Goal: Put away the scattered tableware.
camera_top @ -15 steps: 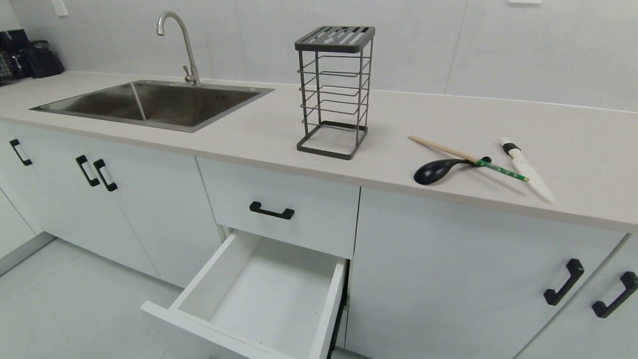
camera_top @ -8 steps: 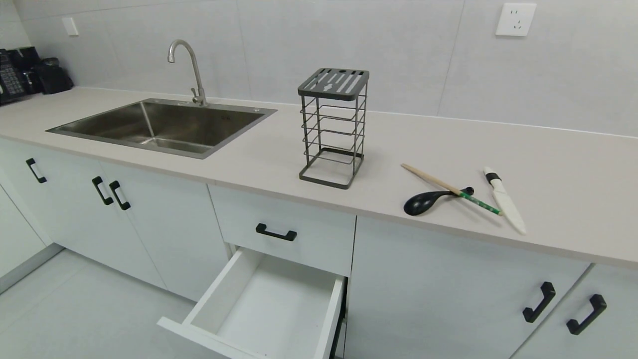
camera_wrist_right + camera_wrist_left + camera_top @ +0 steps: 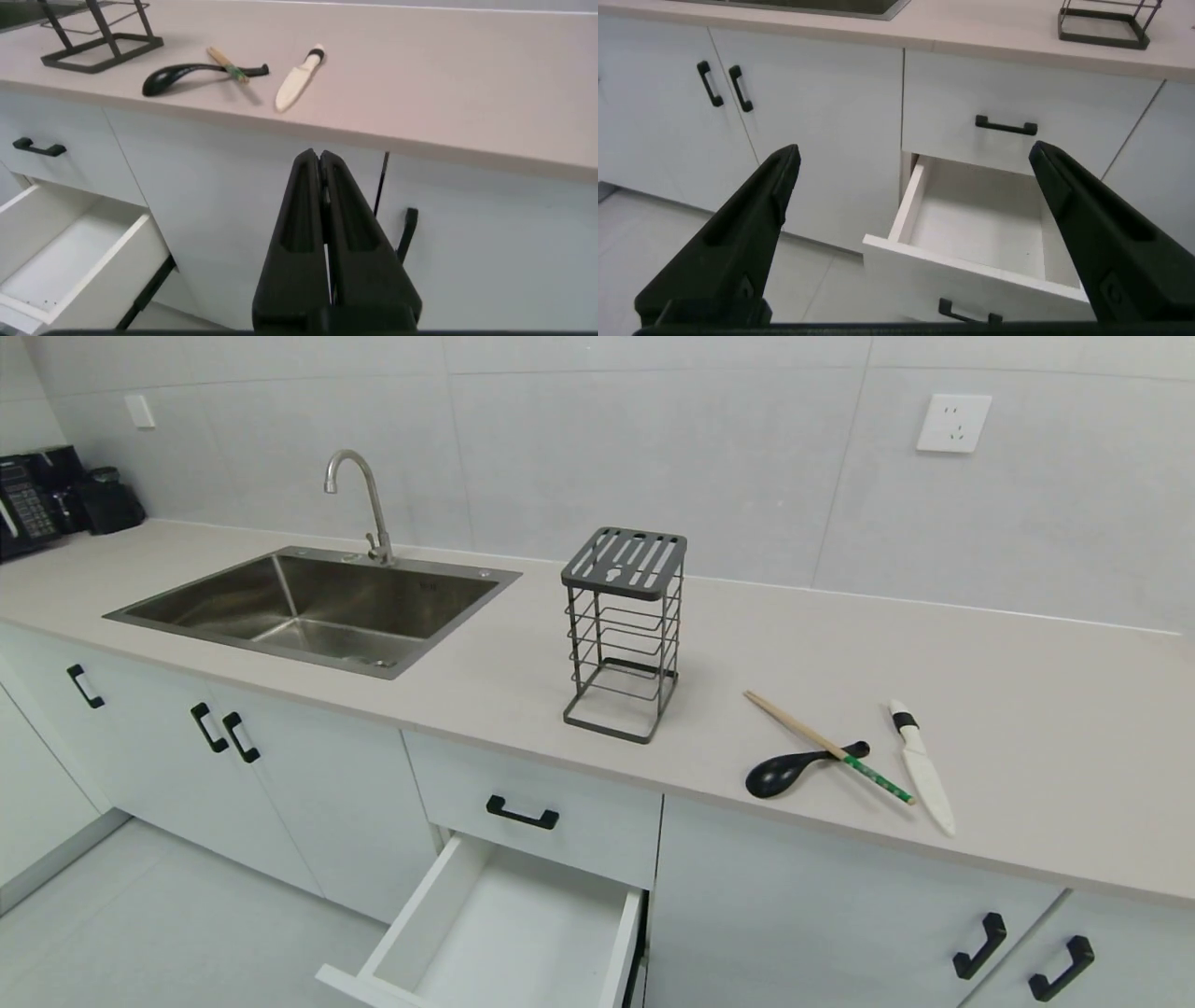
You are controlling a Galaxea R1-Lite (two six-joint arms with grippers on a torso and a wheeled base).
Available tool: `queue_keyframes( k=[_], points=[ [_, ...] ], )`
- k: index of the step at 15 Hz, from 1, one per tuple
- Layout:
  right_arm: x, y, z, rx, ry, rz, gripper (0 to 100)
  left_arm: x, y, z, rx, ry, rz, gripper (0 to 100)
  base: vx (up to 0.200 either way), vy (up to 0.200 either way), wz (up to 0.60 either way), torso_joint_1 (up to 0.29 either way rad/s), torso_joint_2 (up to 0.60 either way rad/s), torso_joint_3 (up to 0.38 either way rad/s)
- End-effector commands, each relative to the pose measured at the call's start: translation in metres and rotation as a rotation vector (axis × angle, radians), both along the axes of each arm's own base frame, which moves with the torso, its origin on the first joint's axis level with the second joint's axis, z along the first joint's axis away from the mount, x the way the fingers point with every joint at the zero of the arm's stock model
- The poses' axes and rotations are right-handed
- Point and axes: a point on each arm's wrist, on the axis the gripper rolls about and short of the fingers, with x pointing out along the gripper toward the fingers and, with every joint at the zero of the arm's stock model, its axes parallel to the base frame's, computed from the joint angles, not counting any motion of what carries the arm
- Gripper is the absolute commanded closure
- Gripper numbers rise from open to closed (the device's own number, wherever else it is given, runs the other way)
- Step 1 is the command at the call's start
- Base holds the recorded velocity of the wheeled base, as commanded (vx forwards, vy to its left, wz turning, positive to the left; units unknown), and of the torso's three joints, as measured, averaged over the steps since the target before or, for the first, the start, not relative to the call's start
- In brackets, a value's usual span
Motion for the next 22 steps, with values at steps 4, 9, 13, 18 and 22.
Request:
queue_keyframes(
  k=[4,9,13,18,22],
  points=[
    [0.0001,0.0000,-0.0001,0.000,0.002,0.001,100,0.0001,0.0000,0.0000,0.007,0.001,-0.001,0,0.100,0.000,0.00,0.102,-0.21,-0.100],
    [0.0000,0.0000,0.0003,-0.003,0.001,0.001,100,0.0001,0.0000,0.0000,0.004,0.001,-0.001,0,0.040,0.000,0.00,0.001,-0.01,-0.002],
    [0.0000,0.0000,0.0003,-0.002,0.001,0.001,100,0.0001,0.0000,0.0000,0.004,0.001,-0.001,0,0.000,0.000,0.00,0.163,-0.35,-0.168],
    [0.0001,0.0000,0.0000,-0.017,0.000,0.001,100,0.0001,0.0000,0.0000,0.004,0.001,-0.001,0,0.000,0.000,0.00,0.187,-0.38,-0.186],
    [0.0000,0.0000,0.0003,-0.006,0.001,0.001,0,0.0001,0.0000,0.0000,0.004,0.001,-0.001,0,0.000,0.000,0.00,0.012,-0.02,-0.010]
  ],
)
